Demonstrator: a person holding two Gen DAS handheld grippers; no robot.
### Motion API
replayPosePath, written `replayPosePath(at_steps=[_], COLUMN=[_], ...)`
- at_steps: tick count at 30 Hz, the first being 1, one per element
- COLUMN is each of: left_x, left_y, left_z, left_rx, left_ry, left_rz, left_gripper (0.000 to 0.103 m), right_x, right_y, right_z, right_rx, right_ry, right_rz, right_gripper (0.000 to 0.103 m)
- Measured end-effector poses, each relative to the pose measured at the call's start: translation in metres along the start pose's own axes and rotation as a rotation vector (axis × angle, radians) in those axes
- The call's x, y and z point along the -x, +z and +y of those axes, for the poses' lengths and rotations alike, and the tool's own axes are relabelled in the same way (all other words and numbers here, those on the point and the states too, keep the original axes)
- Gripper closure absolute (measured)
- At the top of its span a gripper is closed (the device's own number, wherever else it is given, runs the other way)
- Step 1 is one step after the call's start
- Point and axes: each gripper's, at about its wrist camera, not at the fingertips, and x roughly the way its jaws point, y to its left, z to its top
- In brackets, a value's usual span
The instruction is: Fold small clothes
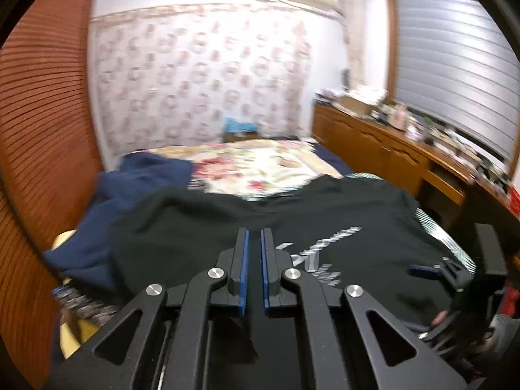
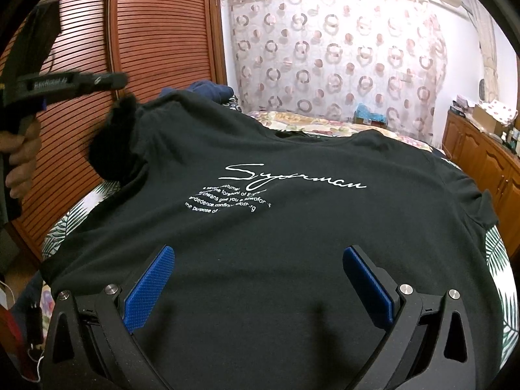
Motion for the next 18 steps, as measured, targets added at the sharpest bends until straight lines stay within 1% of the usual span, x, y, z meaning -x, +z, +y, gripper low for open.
replayPosePath(at_steps=[1, 3, 4, 6, 8, 9, 10, 11, 12, 13, 16, 18], left_x=[-0.004, -0.007, -0.010, -0.012, -0.009, -0.008, -0.009, -0.008, -0.005, -0.004, -0.001, 0.001], left_y=[0.003, 0.006, 0.007, 0.003, -0.004, -0.008, -0.011, -0.017, -0.023, -0.026, -0.044, -0.057], left_z=[-0.012, -0.023, -0.027, -0.027, -0.023, -0.020, -0.021, -0.012, -0.006, -0.006, 0.014, 0.024], left_rx=[-0.026, -0.061, -0.074, -0.083, -0.080, -0.074, -0.068, -0.054, -0.041, -0.033, 0.002, 0.014], left_ry=[-0.016, -0.009, 0.001, -0.002, 0.006, 0.012, 0.016, 0.024, 0.033, 0.040, 0.066, 0.082], left_rz=[0.006, 0.023, 0.038, 0.059, 0.068, 0.073, 0.077, 0.085, 0.086, 0.087, 0.116, 0.128], left_gripper=[0.095, 0.093, 0.088, 0.084, 0.075, 0.072, 0.068, 0.061, 0.057, 0.054, 0.054, 0.050], right_x=[0.000, 0.000, 0.000, 0.001, 0.001, 0.001, 0.001, 0.000, 0.000, 0.000, -0.002, -0.003], right_y=[0.000, 0.000, -0.001, -0.001, -0.001, -0.001, -0.001, 0.000, 0.000, 0.000, 0.001, 0.002], right_z=[0.000, 0.000, 0.000, -0.001, -0.002, -0.003, -0.003, -0.004, -0.003, -0.004, -0.005, -0.006], right_rx=[0.000, -0.001, -0.001, -0.003, -0.004, -0.001, -0.002, -0.002, -0.002, -0.001, 0.001, -0.001], right_ry=[-0.001, 0.000, 0.000, 0.003, 0.006, 0.007, 0.008, 0.009, 0.011, 0.013, 0.016, 0.014], right_rz=[0.000, -0.001, -0.001, -0.001, -0.002, -0.003, -0.002, -0.001, 0.000, 0.002, 0.006, 0.007], right_gripper=[0.000, 0.000, 0.000, 0.000, 0.000, 0.000, 0.000, 0.000, 0.000, 0.000, 0.000, 0.000])
